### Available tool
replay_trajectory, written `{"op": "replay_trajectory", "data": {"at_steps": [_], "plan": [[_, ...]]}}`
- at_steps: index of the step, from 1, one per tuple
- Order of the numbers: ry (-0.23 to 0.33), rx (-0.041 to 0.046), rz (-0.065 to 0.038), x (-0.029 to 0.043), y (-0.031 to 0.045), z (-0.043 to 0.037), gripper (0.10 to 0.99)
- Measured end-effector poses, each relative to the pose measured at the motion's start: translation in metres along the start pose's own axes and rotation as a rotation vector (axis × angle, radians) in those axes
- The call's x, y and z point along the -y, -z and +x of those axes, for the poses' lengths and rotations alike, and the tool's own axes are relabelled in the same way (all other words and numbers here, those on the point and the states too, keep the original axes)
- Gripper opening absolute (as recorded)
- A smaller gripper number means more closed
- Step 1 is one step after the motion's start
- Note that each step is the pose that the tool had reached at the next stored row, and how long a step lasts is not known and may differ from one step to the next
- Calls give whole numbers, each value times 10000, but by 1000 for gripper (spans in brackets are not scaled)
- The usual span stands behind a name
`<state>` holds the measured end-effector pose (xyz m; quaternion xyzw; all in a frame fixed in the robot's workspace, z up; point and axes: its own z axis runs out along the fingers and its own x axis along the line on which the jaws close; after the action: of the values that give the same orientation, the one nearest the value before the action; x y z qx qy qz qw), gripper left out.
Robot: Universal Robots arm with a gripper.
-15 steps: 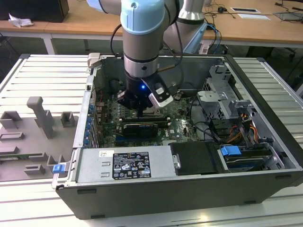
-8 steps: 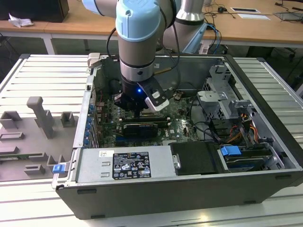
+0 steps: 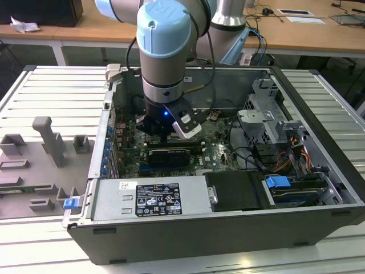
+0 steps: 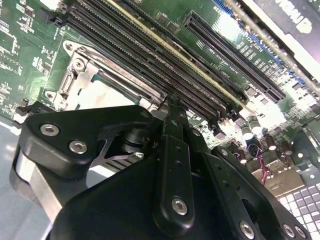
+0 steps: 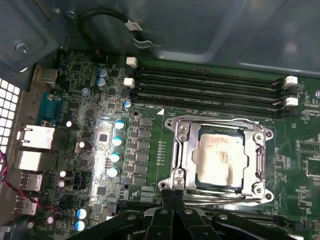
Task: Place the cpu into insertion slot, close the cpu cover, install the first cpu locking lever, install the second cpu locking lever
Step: 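Install the second cpu locking lever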
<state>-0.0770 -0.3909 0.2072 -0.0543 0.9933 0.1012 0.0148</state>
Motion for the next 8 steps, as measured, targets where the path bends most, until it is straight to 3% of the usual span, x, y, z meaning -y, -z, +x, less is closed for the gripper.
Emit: {"op": "replay_trajectory", "data": {"at_steps": [4, 6, 8], "plan": [[19, 31, -318, 34, -31, 13, 106], [30, 39, -418, 46, -46, 18, 106], [53, 56, -618, 56, -64, 28, 106]]}}
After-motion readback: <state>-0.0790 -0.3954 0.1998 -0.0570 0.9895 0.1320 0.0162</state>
